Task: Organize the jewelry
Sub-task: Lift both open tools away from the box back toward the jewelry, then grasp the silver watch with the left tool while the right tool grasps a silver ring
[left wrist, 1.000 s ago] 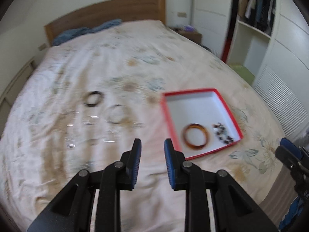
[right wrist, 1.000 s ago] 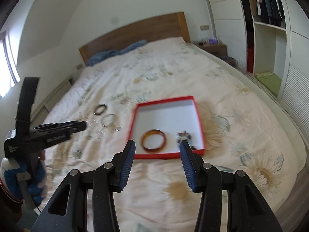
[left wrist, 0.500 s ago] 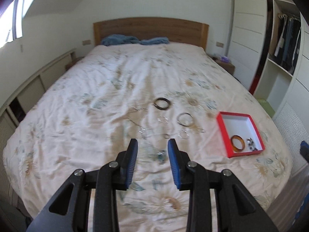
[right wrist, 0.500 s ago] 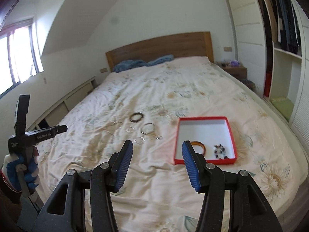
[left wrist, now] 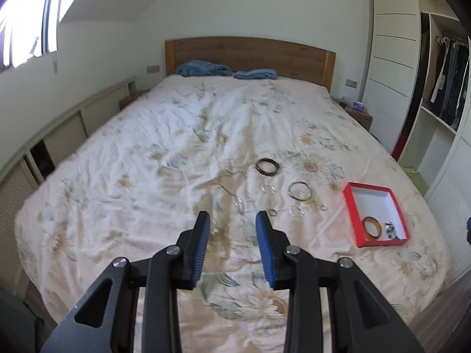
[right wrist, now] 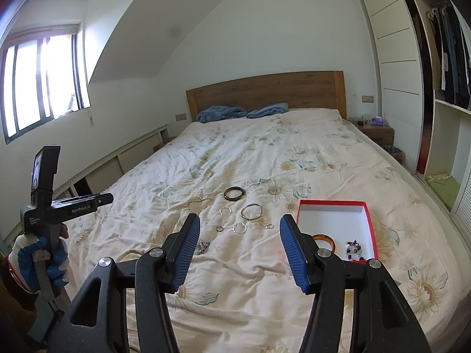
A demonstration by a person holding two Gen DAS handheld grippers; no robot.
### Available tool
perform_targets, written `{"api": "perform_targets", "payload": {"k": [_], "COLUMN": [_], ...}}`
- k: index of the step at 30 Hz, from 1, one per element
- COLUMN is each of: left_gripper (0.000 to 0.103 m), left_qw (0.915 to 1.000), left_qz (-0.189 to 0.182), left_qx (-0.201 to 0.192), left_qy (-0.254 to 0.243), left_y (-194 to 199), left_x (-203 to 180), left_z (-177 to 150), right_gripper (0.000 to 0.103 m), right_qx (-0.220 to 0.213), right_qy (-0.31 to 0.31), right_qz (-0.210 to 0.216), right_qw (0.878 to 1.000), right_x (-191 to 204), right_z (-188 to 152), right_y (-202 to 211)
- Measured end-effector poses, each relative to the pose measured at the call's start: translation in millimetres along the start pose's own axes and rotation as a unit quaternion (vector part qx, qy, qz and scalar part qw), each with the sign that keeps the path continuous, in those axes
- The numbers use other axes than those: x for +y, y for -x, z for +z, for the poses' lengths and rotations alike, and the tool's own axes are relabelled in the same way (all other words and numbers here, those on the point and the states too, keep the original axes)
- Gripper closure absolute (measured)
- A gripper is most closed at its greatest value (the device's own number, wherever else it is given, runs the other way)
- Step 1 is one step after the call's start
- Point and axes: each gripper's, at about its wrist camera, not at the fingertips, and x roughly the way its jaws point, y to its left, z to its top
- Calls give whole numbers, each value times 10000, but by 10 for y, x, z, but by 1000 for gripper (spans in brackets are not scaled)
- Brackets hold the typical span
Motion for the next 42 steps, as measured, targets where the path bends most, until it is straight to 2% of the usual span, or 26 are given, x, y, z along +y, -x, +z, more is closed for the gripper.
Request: {"api": "perform_targets", "payload": {"k": [7, 13, 18, 29, 42], "left_gripper": [72, 72, 72, 72, 72], "left_qw": [9996, 9982, 9946, 9830, 9768], "left_qz": [42, -129, -417, -957, -915], "left_qx": [134, 497, 870, 1544, 1932], "left_qy": [-230, -309, -376, -270, -92], "left_y": [-305, -757, -1219, -2090, -2708], "left_x": [-123, -121, -209, -390, -431], "left_z": [-123, -377, -586, -749, -837], "right_gripper": [47, 47, 47, 47, 47], "right_qx": [209, 581, 938, 1597, 1944], "right_qy": [-85, -92, -104, -134, -309], "right_qz": [-63, -78, -71, 32, 140], "right_qw": [9997, 9982, 9955, 9871, 9803], "right_x": [-55, -81, -122, -260, -414], "right_z": [-87, -245, -388, -538, -586], "right_y": [-279, -712, -1143, -2060, -2784]}}
